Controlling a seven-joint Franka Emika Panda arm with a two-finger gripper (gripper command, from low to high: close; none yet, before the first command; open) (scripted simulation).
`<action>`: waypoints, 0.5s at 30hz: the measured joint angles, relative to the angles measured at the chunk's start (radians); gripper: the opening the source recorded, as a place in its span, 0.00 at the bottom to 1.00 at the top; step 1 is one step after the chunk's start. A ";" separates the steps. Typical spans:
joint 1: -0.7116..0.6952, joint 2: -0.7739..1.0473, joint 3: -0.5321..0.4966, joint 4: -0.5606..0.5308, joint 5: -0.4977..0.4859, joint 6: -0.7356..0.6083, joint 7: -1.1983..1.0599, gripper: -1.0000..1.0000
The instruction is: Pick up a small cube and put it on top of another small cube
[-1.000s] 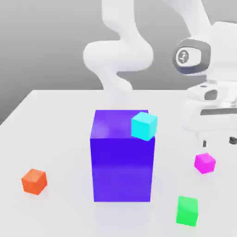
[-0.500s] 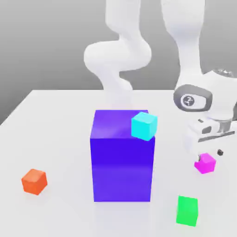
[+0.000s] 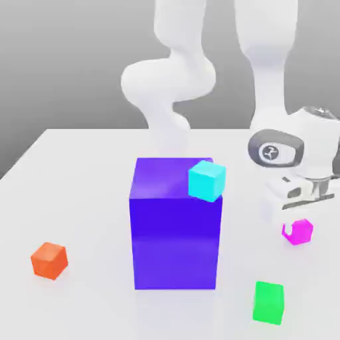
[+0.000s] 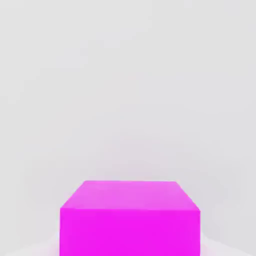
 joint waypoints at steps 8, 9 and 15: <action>-0.101 -0.149 0.160 -0.045 0.283 -0.096 -0.227 0.00; -0.111 -0.153 0.162 -0.042 0.292 -0.104 -0.259 0.00; -0.173 -0.143 0.147 0.000 0.293 -0.147 -0.478 0.00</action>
